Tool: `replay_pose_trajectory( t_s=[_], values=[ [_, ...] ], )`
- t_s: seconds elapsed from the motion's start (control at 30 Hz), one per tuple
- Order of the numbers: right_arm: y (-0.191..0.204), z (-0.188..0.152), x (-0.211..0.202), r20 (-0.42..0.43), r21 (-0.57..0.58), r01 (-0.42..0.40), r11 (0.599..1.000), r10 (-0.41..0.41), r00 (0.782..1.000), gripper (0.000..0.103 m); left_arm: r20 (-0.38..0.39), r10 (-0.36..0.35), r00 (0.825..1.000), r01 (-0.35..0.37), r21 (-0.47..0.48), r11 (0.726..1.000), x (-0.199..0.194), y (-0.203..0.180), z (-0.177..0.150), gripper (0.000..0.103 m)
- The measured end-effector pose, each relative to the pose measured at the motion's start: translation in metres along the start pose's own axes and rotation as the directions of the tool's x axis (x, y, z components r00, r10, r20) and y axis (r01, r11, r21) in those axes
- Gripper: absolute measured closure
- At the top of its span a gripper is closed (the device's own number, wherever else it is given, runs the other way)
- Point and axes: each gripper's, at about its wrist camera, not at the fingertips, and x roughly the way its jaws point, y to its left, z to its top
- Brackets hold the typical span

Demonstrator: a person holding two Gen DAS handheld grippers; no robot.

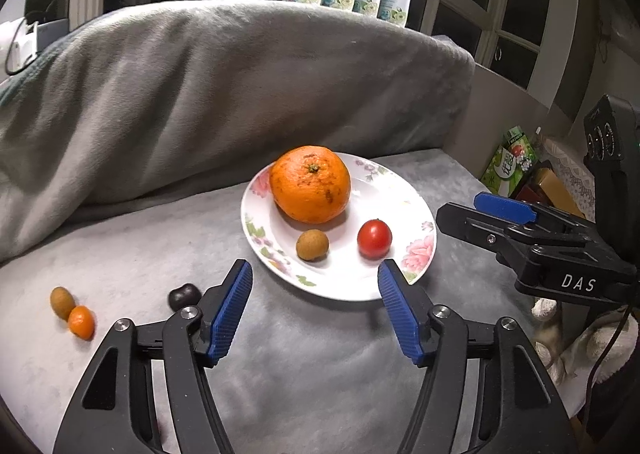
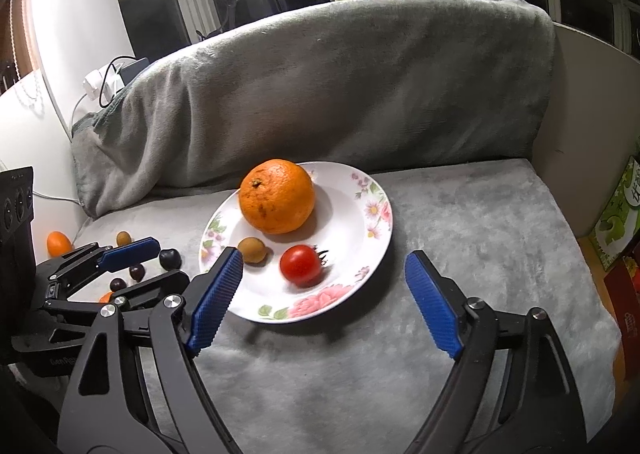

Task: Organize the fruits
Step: 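Withdraw both grippers from the plate back toward the remaining fruits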

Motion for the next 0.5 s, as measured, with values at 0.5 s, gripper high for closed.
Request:
replay_pose_trajectory(
  t_s=[0.5],
  values=[
    [0.038, -0.005, -0.007, -0.019, -0.036, -0.063, 0.997, 0.062, 0.998, 0.017, 0.051, 0.067, 0.996, -0.061, -0.104, 0.993, -0.056, 0.061, -0.016, 0.038]
  ],
)
